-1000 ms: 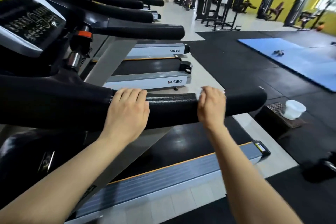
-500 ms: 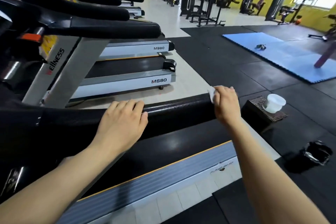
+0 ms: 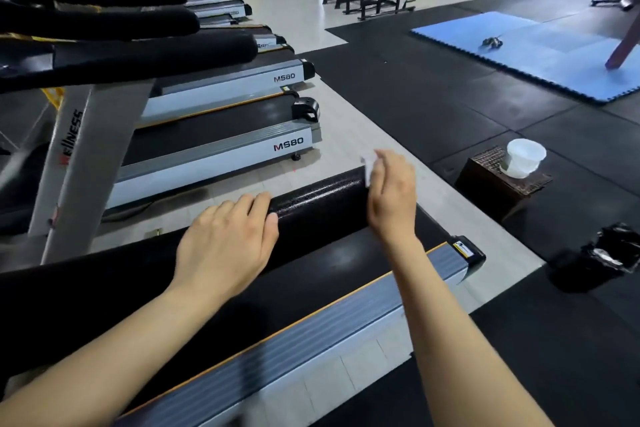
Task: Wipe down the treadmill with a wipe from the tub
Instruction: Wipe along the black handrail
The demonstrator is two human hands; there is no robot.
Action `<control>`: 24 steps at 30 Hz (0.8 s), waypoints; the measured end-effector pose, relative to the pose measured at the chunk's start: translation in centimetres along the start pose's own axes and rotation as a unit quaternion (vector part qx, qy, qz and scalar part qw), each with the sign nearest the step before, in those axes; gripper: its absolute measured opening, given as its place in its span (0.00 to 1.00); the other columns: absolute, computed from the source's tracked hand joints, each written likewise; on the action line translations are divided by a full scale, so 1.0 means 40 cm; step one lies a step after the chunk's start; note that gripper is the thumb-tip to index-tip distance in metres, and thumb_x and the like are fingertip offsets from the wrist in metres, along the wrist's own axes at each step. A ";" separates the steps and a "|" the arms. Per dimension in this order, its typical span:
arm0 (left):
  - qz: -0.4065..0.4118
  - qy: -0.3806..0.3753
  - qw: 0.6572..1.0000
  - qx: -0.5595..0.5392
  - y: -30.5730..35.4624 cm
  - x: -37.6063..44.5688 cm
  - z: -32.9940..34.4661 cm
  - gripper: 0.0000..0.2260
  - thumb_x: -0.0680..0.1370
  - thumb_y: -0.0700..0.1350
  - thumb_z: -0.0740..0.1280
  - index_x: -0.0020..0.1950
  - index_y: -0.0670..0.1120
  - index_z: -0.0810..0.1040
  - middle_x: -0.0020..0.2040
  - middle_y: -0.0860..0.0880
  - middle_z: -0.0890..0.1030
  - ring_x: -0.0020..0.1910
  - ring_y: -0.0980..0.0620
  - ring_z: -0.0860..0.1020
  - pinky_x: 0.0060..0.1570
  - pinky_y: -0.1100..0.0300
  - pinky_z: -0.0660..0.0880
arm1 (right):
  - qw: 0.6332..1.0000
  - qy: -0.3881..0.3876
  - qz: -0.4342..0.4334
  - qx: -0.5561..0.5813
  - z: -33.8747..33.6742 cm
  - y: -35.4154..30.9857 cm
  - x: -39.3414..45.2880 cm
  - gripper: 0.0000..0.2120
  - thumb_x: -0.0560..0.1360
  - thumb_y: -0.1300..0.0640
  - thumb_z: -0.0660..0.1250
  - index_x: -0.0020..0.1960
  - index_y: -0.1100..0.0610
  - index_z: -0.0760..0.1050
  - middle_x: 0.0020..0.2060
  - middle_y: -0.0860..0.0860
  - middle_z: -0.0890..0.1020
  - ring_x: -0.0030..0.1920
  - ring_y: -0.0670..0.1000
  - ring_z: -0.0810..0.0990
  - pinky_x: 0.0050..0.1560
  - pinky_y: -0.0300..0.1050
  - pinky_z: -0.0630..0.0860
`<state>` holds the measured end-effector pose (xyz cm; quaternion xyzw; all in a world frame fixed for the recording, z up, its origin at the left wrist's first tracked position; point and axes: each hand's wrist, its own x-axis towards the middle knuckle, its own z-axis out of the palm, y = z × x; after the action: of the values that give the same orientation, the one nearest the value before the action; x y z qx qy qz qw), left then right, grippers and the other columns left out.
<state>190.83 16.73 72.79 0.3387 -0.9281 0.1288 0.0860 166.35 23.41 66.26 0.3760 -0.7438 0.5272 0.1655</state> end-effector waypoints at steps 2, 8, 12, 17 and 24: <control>-0.007 0.000 1.000 0.013 0.004 0.000 0.004 0.21 0.84 0.53 0.50 0.65 0.44 0.76 0.51 0.46 0.82 0.46 0.41 0.82 0.47 0.46 0.77 | 0.993 0.052 0.078 0.069 0.021 0.006 0.007 0.17 0.82 0.55 0.52 0.56 0.60 0.78 0.48 0.54 0.80 0.51 0.51 0.72 0.56 0.56 0.72; -0.012 0.013 1.000 0.025 0.017 -0.001 -0.001 0.21 0.83 0.53 0.51 0.65 0.43 0.77 0.52 0.46 0.83 0.46 0.41 0.82 0.47 0.47 0.77 | 0.936 0.203 0.213 0.193 0.081 0.014 -0.090 0.18 0.86 0.60 0.53 0.74 0.59 0.70 0.71 0.53 0.74 0.73 0.51 0.70 0.73 0.55 0.67; -0.018 0.026 0.999 0.033 0.026 -0.002 -0.007 0.20 0.83 0.52 0.52 0.64 0.44 0.77 0.48 0.47 0.82 0.42 0.42 0.81 0.40 0.48 0.76 | 0.948 0.151 0.157 0.233 0.131 -0.121 -0.224 0.23 0.84 0.66 0.53 0.78 0.66 0.60 0.80 0.58 0.60 0.81 0.56 0.54 0.80 0.55 0.53; -0.014 0.050 0.998 0.030 0.033 -0.008 -0.006 0.20 0.83 0.51 0.53 0.66 0.44 0.77 0.49 0.48 0.83 0.43 0.42 0.82 0.40 0.48 0.77 | 0.973 0.100 0.078 0.193 0.146 -0.107 -0.275 0.25 0.86 0.53 0.48 0.79 0.64 0.59 0.80 0.59 0.58 0.81 0.57 0.52 0.79 0.59 0.54; -0.025 0.051 0.998 0.016 0.035 -0.010 0.001 0.20 0.84 0.52 0.50 0.65 0.45 0.76 0.49 0.48 0.82 0.42 0.42 0.80 0.40 0.48 0.75 | 0.931 0.164 0.230 0.233 0.133 -0.127 -0.197 0.24 0.86 0.60 0.50 0.82 0.58 0.53 0.82 0.56 0.50 0.82 0.53 0.45 0.81 0.58 0.48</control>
<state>190.20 18.00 72.39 0.3564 -0.9115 0.1588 0.1305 176.11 20.81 62.50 0.1312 -0.6286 0.7637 0.0666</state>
